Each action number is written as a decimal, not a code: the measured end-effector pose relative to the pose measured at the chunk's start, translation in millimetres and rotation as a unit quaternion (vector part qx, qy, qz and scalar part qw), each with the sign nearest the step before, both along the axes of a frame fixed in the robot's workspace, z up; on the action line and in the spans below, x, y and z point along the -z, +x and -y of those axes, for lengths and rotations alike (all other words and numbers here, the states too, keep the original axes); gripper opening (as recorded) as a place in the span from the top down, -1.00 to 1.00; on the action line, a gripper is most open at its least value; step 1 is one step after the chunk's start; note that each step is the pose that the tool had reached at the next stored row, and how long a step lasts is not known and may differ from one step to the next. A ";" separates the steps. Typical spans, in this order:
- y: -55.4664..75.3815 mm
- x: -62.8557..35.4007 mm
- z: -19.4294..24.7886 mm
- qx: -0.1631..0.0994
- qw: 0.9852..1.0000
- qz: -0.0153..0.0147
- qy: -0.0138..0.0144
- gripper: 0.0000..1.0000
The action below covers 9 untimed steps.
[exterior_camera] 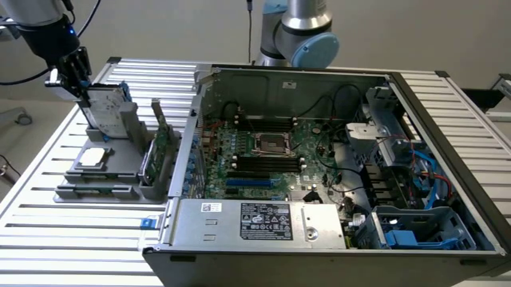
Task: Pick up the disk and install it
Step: 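Pick up the disk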
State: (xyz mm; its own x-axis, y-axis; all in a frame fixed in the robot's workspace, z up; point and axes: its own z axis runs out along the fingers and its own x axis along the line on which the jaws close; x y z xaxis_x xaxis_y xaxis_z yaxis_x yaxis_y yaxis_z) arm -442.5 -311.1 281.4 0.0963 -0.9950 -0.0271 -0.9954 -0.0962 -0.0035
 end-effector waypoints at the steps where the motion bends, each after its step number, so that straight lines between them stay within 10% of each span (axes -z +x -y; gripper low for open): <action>1: 0.0 0.0 0.4 0.000 1.000 0.000 0.001 0.32; 9: 0.0 0.0 3.9 0.004 1.000 0.000 0.005 0.33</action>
State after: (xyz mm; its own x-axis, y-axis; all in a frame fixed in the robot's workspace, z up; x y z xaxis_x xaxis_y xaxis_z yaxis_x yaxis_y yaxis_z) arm -442.5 -315.0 281.4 0.0875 -0.9955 -0.0363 -0.9962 -0.0874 -0.0044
